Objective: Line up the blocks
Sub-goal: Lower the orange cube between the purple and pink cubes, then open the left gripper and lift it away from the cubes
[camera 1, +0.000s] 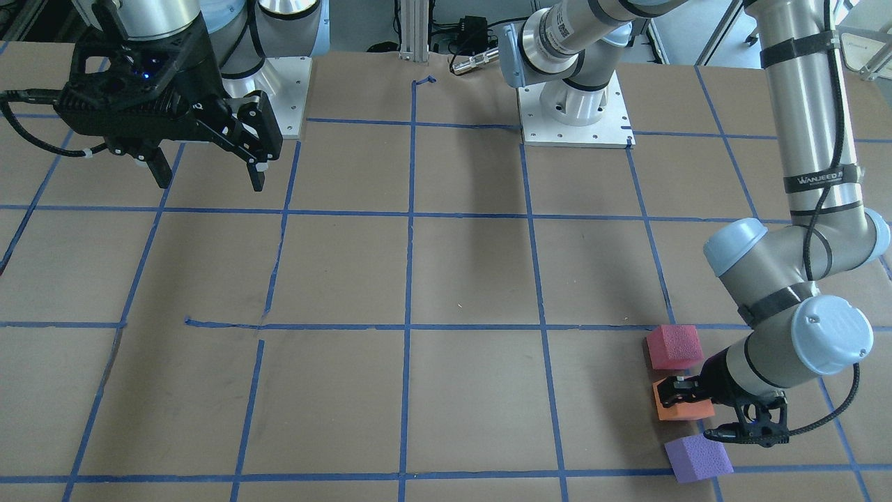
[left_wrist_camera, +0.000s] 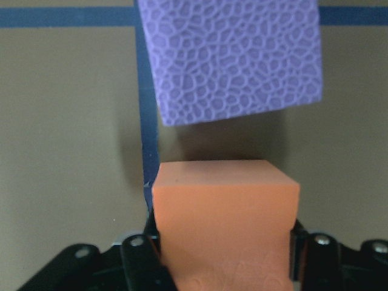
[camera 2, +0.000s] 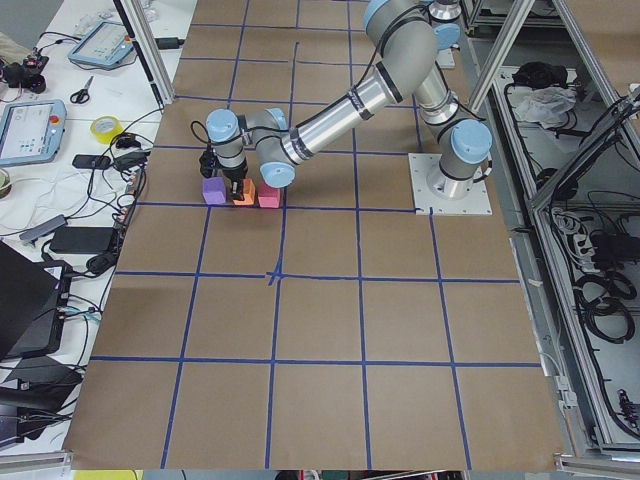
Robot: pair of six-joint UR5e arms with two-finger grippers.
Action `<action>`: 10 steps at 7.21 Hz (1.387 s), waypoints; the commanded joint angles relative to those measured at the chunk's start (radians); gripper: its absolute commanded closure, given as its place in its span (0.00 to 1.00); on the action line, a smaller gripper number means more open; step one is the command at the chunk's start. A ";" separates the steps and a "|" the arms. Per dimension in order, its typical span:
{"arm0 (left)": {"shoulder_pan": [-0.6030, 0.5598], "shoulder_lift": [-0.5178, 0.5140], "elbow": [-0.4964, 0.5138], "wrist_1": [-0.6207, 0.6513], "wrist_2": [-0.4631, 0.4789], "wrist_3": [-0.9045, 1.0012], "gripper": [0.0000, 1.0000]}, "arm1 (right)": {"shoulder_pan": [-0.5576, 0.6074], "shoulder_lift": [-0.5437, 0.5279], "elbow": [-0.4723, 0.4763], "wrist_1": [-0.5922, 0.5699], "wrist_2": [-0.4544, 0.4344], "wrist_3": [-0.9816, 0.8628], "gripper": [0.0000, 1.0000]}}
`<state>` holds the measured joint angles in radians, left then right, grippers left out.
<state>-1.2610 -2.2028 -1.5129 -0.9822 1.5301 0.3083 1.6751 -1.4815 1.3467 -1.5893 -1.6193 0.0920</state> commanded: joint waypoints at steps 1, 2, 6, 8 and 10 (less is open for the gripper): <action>0.000 -0.002 0.005 0.064 0.001 0.003 0.11 | -0.002 0.000 0.000 0.000 -0.001 0.000 0.00; 0.000 0.000 0.007 0.066 0.002 0.006 0.11 | -0.002 0.000 0.000 0.002 -0.001 0.000 0.00; -0.070 0.144 0.081 -0.210 0.021 0.002 0.06 | -0.002 0.000 0.000 0.002 -0.002 0.000 0.00; -0.171 0.272 0.175 -0.514 0.051 -0.030 0.01 | -0.002 0.000 0.000 0.002 -0.002 0.000 0.00; -0.266 0.404 0.174 -0.640 0.042 -0.099 0.00 | -0.002 0.000 0.000 0.002 -0.002 0.000 0.00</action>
<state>-1.4642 -1.8822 -1.3458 -1.5275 1.5726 0.2546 1.6736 -1.4812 1.3468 -1.5884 -1.6214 0.0920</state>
